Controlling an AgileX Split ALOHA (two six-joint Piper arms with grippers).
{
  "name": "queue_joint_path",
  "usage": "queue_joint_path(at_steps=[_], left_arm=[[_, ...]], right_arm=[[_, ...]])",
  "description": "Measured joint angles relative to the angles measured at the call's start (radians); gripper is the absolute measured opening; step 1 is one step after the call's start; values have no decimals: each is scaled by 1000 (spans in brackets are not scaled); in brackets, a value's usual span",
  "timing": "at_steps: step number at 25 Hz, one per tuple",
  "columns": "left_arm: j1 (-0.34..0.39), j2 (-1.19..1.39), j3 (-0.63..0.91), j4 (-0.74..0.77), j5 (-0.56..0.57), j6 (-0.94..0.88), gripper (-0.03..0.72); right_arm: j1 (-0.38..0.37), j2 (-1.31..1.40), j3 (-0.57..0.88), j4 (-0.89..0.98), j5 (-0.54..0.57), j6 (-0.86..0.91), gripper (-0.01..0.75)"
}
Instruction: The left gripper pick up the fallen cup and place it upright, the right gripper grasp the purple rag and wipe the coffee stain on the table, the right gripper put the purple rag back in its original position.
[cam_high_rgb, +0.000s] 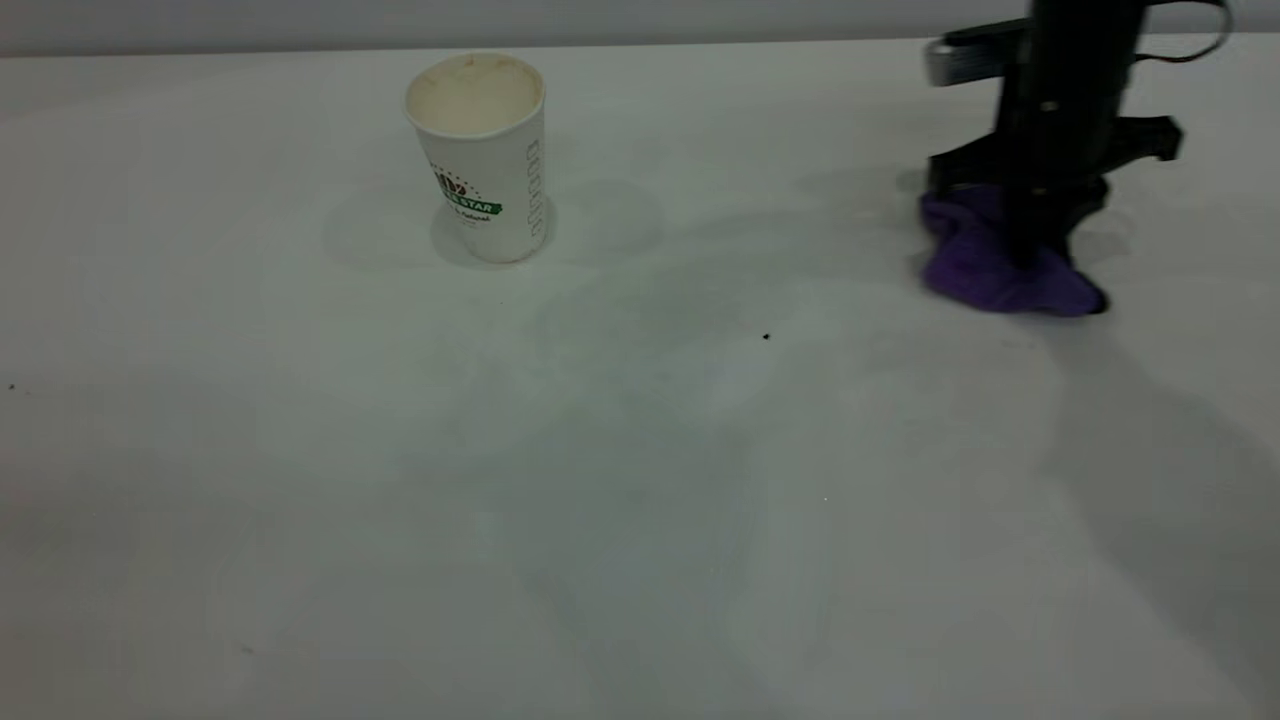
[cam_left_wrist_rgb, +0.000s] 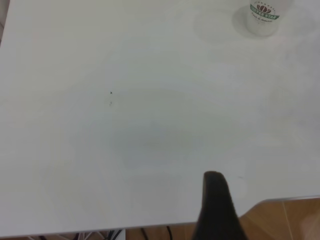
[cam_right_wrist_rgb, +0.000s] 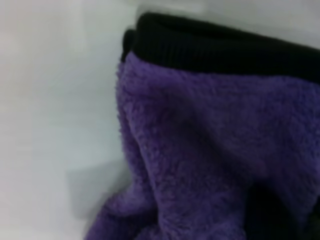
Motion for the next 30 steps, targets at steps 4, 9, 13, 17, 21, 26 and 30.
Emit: queue_joint_path(at_steps=[4,9,13,17,21,26,30], left_arm=[[0,0,0,0,0,0,570],[0,0,0,0,0,0,570],[0,0,0,0,0,0,570],[0,0,0,0,0,0,570],[0,0,0,0,0,0,570],[0,0,0,0,0,0,570],[0,0,0,0,0,0,570]], right_arm=[[-19,-25,1,6,50,-42,184],[-20,-159,-2,6,108,-93,458],[-20,-335,-4,16,240,-138,691],[-20,-542,-4,53,416,-172,726],[-20,-771,35,126,445,-231,727],[-20,-1080,232,207,458,-260,727],[-20,-1336,479,215,467,-253,726]])
